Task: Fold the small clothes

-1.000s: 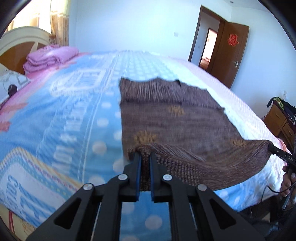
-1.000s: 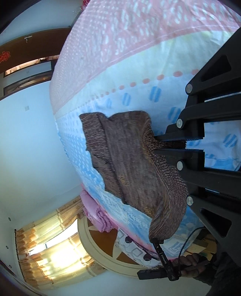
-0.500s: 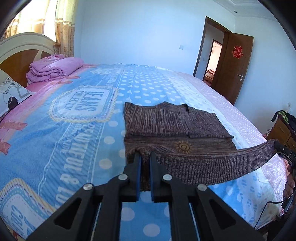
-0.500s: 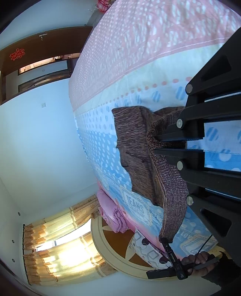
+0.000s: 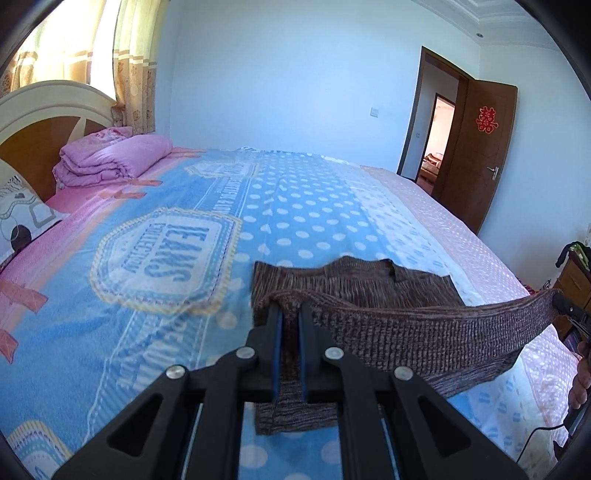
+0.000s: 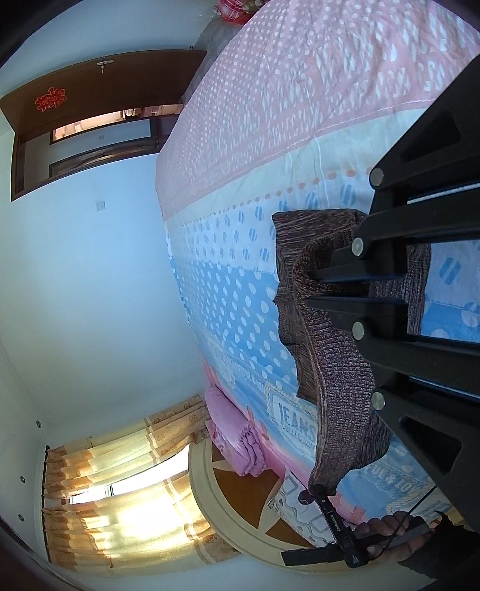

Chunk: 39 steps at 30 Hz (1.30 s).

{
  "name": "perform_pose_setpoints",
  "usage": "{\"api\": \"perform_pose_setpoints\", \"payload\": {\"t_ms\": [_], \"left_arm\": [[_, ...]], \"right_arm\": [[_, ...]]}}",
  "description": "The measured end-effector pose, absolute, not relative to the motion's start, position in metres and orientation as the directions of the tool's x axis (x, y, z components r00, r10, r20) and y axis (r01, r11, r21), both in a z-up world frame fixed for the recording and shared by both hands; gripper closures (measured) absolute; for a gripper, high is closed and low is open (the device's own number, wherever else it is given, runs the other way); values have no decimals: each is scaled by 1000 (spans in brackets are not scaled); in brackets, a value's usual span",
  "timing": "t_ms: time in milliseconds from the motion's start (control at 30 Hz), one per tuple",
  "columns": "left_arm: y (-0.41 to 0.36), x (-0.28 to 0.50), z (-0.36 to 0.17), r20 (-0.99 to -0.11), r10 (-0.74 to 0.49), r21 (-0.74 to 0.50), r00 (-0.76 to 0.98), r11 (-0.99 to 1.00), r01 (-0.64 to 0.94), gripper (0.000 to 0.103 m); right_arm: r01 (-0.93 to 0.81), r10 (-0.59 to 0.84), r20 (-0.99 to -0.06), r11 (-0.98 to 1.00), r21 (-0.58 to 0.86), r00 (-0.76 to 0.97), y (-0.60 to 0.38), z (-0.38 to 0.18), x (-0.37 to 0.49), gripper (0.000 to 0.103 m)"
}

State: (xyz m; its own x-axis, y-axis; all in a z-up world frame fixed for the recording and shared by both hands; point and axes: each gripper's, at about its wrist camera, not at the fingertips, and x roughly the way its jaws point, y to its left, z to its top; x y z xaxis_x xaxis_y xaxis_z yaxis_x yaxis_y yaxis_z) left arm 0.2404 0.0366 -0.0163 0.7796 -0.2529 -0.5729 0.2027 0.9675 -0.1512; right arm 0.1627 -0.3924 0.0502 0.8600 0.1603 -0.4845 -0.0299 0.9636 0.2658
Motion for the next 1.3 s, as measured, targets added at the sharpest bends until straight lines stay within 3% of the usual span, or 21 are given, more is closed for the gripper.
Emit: {"api": "perform_pose_setpoints", "payload": {"t_ms": [367, 667, 800, 900, 933, 967, 1033, 1100, 1200, 1300], "left_arm": [[19, 309, -34, -615, -215, -119, 758, 976, 181, 95], [-4, 372, -82, -696, -161, -64, 700, 985, 163, 95], [-19, 395, -114, -728, -91, 18, 680, 988, 152, 93], [-24, 405, -134, -758, -7, 93, 652, 988, 120, 87], [-22, 404, -135, -764, -7, 89, 646, 989, 117, 87], [-19, 398, -133, -760, -15, 82, 650, 990, 118, 83], [-17, 380, -126, -730, 6, 125, 684, 984, 126, 61], [-18, 361, -120, -696, 12, 174, 718, 973, 152, 22], [-30, 343, -124, -668, 22, 277, 744, 935, 221, 17], [-48, 349, -141, -639, 113, 439, 760, 865, 241, 15]], "right_arm": [[11, 134, -541, 967, 256, 830, -401, 32, 233, 98], [78, 90, -645, 971, 227, 759, -410, -21, 314, 98], [104, 57, -718, 978, 178, 694, -411, -58, 347, 98], [86, -12, -761, 995, 57, 648, -402, -79, 362, 97], [82, -22, -761, 996, 41, 648, -399, -81, 361, 92], [75, -32, -764, 997, 22, 644, -396, -81, 358, 85], [29, -53, -775, 999, -45, 630, -384, -82, 349, 31], [-26, -99, -773, 989, -149, 627, -368, -86, 338, 25], [-87, -182, -768, 951, -296, 614, -349, -99, 337, 25], [-94, -223, -747, 930, -356, 626, -342, -96, 355, 25]]}}
